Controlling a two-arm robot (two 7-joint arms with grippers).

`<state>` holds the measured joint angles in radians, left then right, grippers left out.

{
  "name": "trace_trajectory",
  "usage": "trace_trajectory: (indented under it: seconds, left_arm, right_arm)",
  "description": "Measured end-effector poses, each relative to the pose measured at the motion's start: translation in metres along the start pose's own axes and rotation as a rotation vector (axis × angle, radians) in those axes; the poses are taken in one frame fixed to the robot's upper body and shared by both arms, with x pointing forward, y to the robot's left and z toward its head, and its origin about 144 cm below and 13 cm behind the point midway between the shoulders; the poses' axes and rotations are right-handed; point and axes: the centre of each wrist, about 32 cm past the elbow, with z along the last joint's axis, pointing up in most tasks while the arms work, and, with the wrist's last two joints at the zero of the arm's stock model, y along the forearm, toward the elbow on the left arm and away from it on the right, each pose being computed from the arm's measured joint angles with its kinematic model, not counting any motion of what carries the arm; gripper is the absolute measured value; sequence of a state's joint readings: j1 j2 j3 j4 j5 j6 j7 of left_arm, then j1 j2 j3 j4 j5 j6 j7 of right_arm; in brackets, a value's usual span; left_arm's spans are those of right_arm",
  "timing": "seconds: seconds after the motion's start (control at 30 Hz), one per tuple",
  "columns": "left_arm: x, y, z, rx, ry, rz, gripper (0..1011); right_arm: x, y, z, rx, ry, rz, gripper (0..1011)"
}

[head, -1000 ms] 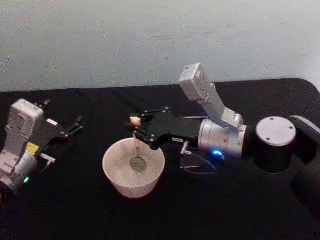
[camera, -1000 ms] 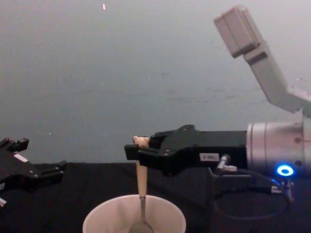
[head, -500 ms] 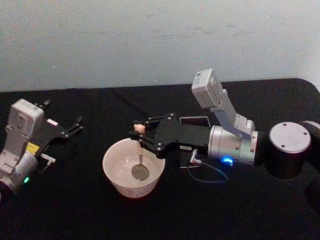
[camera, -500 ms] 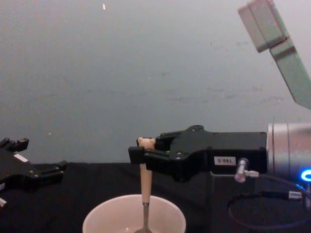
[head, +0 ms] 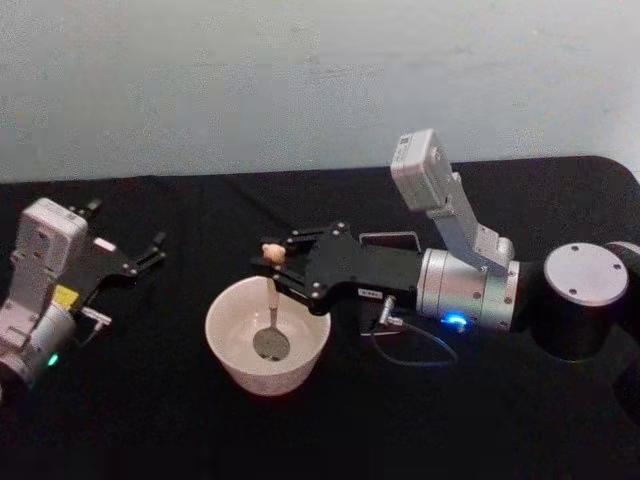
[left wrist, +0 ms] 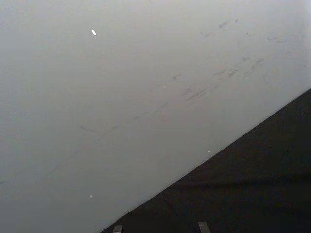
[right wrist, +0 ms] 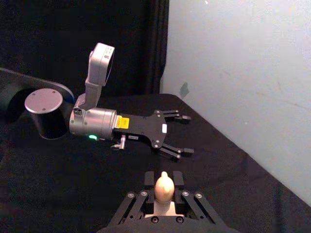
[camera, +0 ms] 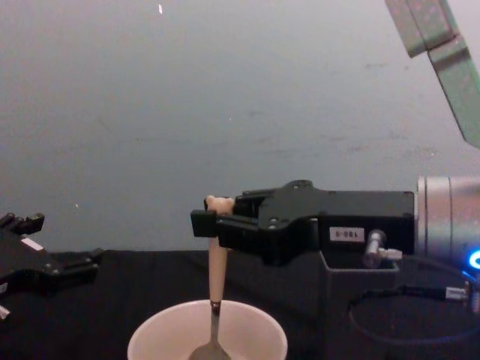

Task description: Pick up the stirring spoon with one hand, stir inside the cup, then place it back in its original position.

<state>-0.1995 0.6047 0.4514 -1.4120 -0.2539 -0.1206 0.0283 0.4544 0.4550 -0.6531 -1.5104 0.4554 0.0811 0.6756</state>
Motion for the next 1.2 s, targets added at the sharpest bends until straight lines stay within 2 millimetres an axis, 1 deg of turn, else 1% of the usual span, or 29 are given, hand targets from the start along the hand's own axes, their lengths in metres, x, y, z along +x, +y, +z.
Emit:
trace_trajectory:
  seconds: [0.77, 1.1, 1.2]
  left_arm:
    - [0.0, 0.0, 0.0, 0.0, 0.0, 0.0, 1001]
    - [0.0, 0.0, 0.0, 0.0, 0.0, 0.0, 1001]
    - [0.0, 0.0, 0.0, 0.0, 0.0, 0.0, 1001]
  right_arm:
    - [0.009, -0.004, 0.02, 0.073, 0.016, -0.068, 216]
    - [0.014, -0.014, 0.029, 0.109, 0.027, -0.12, 216]
    - [0.018, -0.021, 0.033, 0.13, 0.041, -0.147, 216]
